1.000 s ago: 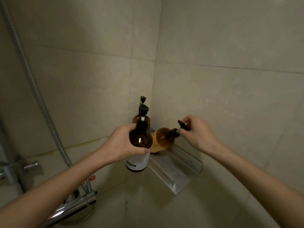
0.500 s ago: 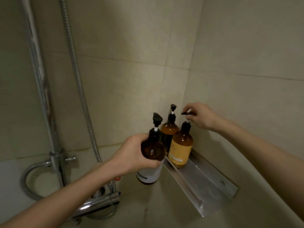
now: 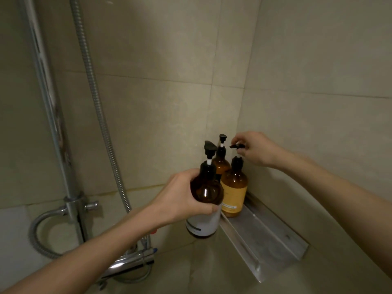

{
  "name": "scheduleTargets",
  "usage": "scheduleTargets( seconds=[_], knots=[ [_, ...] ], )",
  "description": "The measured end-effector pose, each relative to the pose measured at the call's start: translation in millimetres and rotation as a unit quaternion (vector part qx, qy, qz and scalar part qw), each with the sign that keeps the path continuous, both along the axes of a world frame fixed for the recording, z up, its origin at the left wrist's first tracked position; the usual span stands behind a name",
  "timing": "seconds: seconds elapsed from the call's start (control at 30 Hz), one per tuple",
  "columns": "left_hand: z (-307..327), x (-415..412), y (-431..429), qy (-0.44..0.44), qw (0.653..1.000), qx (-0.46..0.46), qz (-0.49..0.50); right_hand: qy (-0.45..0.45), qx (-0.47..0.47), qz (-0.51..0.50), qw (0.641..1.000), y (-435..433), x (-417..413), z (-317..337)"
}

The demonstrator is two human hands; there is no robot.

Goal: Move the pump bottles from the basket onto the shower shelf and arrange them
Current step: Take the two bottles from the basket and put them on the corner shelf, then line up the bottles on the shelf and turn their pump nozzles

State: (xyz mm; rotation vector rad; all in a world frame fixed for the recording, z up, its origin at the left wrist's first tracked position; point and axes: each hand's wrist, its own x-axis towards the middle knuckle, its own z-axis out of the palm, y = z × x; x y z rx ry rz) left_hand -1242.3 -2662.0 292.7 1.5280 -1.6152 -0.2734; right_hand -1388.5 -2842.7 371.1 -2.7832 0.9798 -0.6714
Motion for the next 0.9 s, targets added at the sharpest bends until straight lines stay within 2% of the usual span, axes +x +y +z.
scheduleTargets(
  seconds=[0.1, 0.2, 0.3, 0.6, 0.9],
  knots=[
    [8.5, -17.5, -11.1, 0.014, 1.000, -0.024, -0.001, -0.109, -0.040, 0.031, 0.993, 27.9, -11.8, 19.7],
    [14.1, -37.1, -25.8, 0.025, 0.999, -0.034, -0.006, -0.176, 0.047, 0.097, 0.978, 60.6, -27.9, 39.3],
    [15.3, -59.4, -41.9, 0.034, 0.999, -0.025, -0.027, -0.139, 0.076, 0.077, 0.984, 77.9, -44.2, 41.7],
    [-10.8, -106.9, -76.4, 0.011, 0.996, 0.001, -0.084, -0.124, -0.042, -0.063, 0.989, 64.5, -79.5, 9.5],
    [-27.9, -107.4, -90.1, -0.001, 0.994, 0.015, -0.104, -0.115, -0.027, -0.082, 0.990, 56.6, -87.3, -9.1]
  ],
)
